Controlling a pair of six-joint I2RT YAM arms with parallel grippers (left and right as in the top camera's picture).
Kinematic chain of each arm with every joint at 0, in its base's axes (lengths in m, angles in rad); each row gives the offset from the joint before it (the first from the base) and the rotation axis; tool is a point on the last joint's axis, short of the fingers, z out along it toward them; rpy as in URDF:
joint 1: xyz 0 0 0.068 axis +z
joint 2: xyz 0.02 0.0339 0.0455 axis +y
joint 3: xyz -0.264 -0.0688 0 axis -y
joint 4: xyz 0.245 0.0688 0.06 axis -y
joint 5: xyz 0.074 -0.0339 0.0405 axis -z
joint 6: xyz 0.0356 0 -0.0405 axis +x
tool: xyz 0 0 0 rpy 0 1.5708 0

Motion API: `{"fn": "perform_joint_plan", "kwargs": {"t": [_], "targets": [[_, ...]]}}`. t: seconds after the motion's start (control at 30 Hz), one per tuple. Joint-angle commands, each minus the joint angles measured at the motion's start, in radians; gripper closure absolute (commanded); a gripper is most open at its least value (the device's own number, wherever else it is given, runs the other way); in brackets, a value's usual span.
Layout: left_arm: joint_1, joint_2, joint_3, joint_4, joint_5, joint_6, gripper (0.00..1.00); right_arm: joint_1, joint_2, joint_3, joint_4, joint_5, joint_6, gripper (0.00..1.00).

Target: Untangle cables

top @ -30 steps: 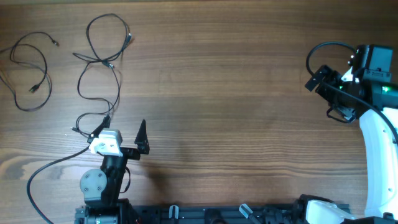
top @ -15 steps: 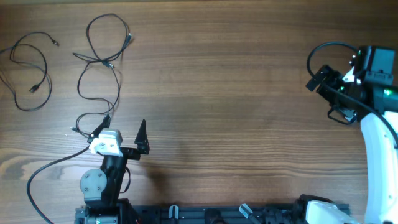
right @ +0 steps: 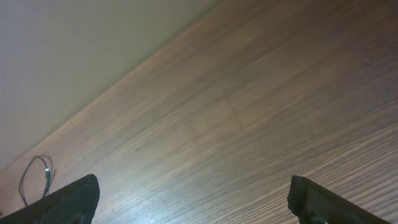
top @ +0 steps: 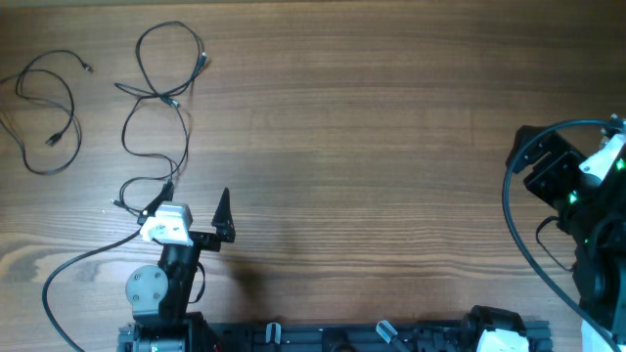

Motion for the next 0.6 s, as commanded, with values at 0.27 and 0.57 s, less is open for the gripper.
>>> {"fn": "perform_joint_plan", "kwargs": {"t": [0.27,0.57], "targets": [[-0.005,-0.005,-0.011,0.003,0.009,0.023,0.00,-0.002,0.054,0.008,-0.031,0.227,-0.014,0.00],[-0.005,-0.005,-0.011,0.003,0.009,0.023,0.00,-0.002,0.058,0.008,-0.144,0.266,-0.013,0.00]]}}
